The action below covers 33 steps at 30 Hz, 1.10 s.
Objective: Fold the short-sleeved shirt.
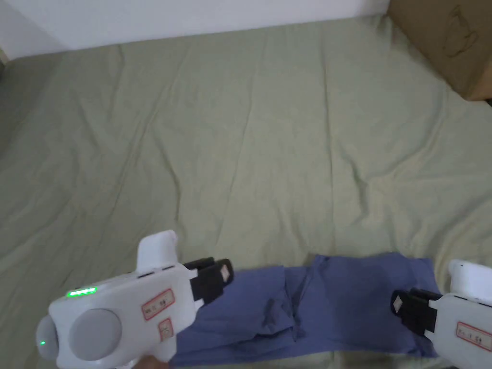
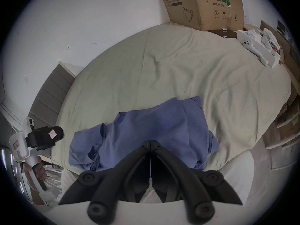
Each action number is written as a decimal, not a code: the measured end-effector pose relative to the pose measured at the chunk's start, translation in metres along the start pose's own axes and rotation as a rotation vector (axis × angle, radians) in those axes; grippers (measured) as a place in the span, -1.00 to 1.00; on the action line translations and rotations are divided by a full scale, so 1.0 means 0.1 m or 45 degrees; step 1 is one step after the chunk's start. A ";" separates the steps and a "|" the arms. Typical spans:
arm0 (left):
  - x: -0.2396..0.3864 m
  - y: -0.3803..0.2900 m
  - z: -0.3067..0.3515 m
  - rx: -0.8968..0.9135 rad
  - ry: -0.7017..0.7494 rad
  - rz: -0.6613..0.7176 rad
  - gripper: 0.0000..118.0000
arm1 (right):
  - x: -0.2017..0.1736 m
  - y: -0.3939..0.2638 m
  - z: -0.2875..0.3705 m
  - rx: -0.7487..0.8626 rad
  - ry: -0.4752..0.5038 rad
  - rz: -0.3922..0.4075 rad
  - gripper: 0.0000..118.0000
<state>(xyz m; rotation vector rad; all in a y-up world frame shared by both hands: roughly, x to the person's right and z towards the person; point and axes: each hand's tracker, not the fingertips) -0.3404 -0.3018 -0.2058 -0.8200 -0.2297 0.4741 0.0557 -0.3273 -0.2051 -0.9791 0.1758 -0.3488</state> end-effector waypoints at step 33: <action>-0.88 -0.32 0.18 -0.123 -0.203 0.223 -0.57 | -0.57 -0.02 -0.05 -0.042 -0.026 0.238 -0.99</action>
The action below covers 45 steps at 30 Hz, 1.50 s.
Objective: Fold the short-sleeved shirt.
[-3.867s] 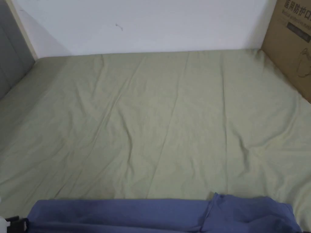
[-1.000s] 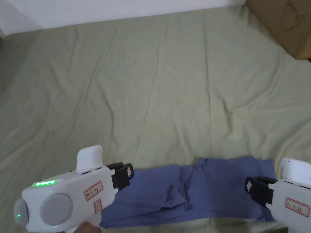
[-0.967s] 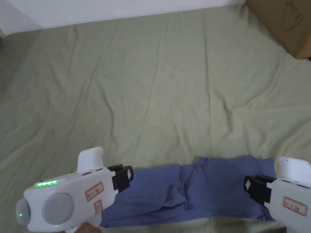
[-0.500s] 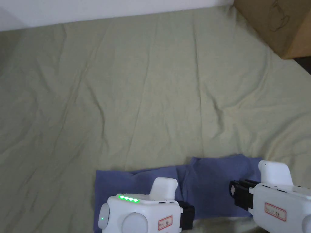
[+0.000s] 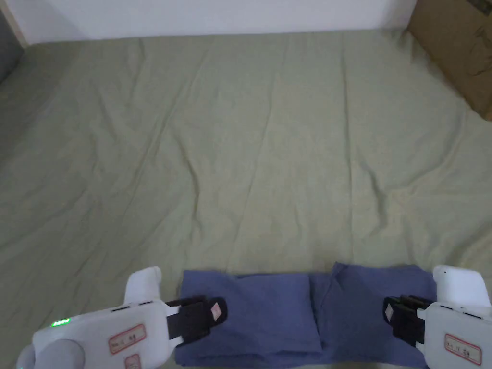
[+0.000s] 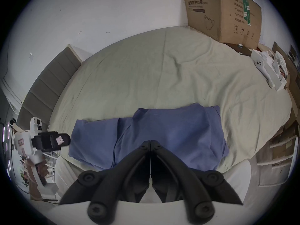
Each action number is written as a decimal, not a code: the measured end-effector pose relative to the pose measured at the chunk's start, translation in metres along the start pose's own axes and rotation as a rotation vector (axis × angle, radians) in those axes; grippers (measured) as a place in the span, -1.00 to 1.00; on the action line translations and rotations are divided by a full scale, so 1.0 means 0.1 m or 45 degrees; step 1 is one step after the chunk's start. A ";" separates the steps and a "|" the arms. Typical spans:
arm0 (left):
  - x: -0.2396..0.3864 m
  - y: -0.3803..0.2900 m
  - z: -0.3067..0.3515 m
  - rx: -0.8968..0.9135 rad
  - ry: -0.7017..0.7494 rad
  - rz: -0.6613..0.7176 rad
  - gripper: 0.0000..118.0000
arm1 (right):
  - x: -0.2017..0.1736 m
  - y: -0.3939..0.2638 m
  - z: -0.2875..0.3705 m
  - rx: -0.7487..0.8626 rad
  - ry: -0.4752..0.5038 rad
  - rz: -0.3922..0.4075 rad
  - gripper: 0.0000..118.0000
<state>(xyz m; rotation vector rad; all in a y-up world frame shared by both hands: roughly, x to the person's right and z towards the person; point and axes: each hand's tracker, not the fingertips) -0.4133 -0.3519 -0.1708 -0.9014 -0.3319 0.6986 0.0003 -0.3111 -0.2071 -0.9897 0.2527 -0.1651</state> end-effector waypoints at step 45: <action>0.42 0.52 0.83 0.053 0.292 -0.026 -0.82 | 0.06 -0.04 -0.05 -0.049 0.033 -0.036 -0.99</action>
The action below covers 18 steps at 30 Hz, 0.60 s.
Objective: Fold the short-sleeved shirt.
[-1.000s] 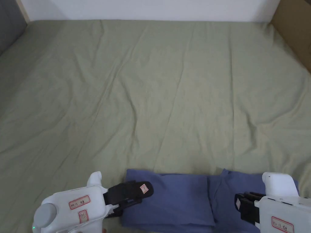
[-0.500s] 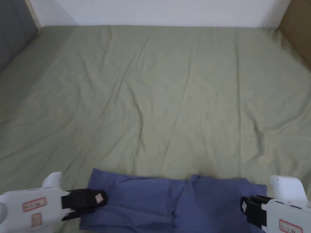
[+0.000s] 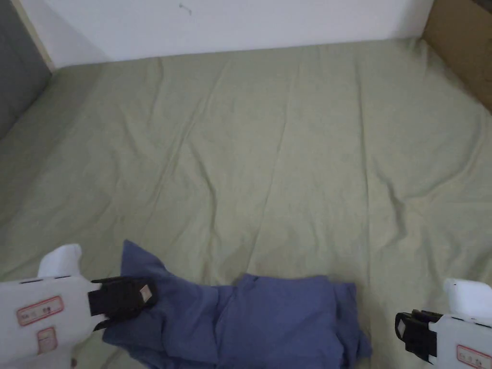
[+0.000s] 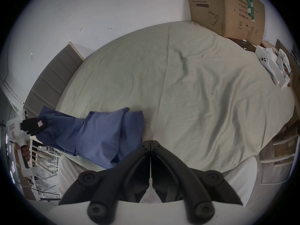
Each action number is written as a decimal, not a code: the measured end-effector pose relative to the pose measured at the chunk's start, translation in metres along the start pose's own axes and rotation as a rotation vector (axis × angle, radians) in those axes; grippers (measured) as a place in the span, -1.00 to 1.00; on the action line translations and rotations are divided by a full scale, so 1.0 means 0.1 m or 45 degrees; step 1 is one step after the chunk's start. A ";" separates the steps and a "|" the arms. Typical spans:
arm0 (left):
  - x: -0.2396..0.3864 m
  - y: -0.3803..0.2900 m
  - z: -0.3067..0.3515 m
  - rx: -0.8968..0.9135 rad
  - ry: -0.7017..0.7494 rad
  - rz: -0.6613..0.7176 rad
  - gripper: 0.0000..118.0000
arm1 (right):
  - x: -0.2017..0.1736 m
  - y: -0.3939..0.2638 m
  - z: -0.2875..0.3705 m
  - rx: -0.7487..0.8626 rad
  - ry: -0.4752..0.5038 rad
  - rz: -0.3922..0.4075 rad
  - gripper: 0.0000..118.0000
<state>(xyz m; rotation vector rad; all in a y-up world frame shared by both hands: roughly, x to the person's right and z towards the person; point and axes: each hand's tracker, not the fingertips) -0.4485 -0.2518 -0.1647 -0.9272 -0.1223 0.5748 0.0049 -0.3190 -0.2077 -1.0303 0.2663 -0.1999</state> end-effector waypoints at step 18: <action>1.48 -0.61 -1.58 -0.428 -0.203 -0.378 0.69 | 0.53 -0.19 0.14 0.016 -0.056 -0.188 -0.99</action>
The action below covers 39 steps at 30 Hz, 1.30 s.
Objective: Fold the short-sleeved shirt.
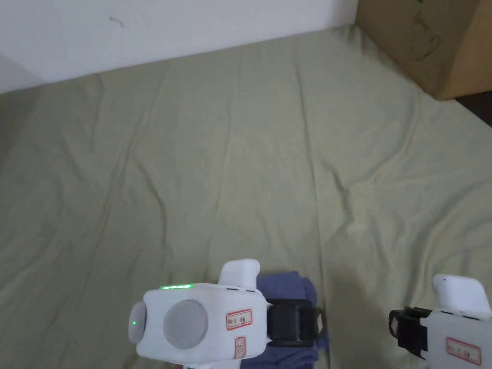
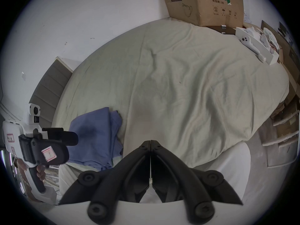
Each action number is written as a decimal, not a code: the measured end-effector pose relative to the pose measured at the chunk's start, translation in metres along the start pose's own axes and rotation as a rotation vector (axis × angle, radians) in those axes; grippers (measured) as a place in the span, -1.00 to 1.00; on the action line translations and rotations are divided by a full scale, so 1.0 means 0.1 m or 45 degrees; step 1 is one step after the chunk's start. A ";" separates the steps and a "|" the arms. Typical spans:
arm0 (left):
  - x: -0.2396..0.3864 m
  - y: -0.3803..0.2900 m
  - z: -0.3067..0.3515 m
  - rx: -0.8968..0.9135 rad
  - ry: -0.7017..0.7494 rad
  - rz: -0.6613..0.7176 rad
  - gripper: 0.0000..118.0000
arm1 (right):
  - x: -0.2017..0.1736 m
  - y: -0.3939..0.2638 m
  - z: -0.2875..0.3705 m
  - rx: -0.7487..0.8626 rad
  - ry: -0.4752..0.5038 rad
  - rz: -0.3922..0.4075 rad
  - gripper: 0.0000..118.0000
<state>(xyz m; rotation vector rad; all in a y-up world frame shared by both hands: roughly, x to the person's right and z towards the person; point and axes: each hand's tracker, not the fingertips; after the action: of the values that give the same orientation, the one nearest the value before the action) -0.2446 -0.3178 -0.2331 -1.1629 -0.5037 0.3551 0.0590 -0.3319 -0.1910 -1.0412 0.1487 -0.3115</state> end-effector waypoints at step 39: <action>-0.16 -0.12 -0.05 0.029 -0.229 0.092 -1.00 | -0.31 0.07 -0.03 -0.040 0.022 0.125 -0.99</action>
<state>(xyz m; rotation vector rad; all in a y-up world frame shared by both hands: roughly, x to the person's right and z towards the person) -0.2555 -0.3344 -0.2262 -1.1346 -0.6136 0.5299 0.0299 -0.3214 -0.1997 -1.0591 0.2204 -0.2297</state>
